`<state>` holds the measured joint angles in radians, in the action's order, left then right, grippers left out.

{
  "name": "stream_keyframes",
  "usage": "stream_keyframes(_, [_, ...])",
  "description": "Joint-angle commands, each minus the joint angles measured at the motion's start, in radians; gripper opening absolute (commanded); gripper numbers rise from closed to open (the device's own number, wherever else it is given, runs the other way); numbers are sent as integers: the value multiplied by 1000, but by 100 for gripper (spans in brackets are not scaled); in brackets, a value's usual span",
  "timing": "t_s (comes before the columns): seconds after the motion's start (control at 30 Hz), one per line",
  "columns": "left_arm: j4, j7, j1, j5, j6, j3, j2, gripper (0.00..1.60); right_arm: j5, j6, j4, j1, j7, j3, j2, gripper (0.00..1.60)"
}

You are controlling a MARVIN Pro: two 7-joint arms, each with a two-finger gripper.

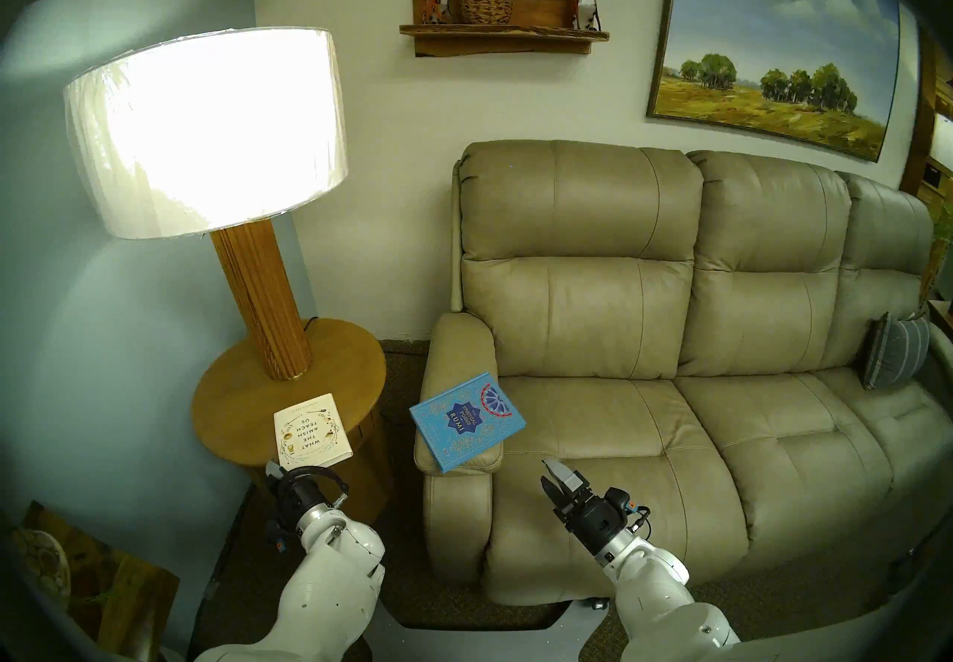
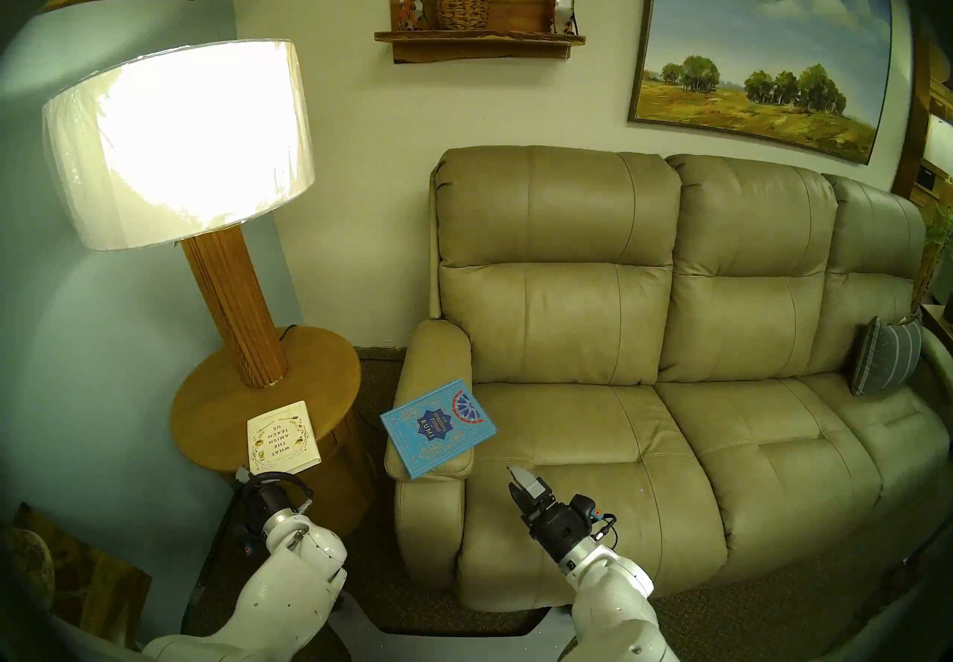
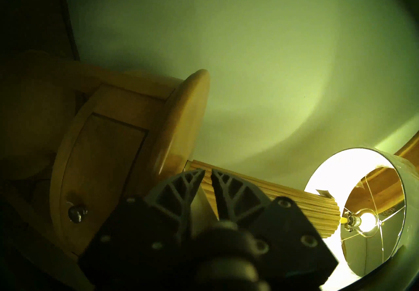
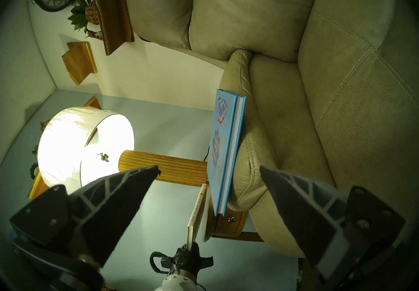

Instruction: Move books from sofa to side table

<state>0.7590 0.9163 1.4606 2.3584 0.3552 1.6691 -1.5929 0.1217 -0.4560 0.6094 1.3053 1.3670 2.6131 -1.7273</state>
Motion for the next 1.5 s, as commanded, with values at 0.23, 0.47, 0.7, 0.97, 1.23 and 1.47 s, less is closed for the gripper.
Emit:
stream_keyframes(0.23, [201,-39,25,18,52,23,-3,160,-2,0,1,-6,5,-1,-1,160])
stream_keyframes(0.47, [298,-76,78,11,92,25,5,160,-2,0,1,-6,5,-1,-1,160])
stream_keyframes(0.7, [402,-102,165,-66,236,11,17,160,-2,0,1,-6,6,-1,-1,160])
stream_keyframes(0.97, [348,-106,166,-202,384,-44,46,160,-2,0,1,-6,6,-1,-1,160])
stream_keyframes(1.23, [268,-166,120,-217,434,-52,78,160,-2,0,1,-6,6,-2,0,160])
stream_keyframes(1.47, [180,-188,25,-228,446,-65,91,160,-2,0,1,-6,5,-1,-1,160])
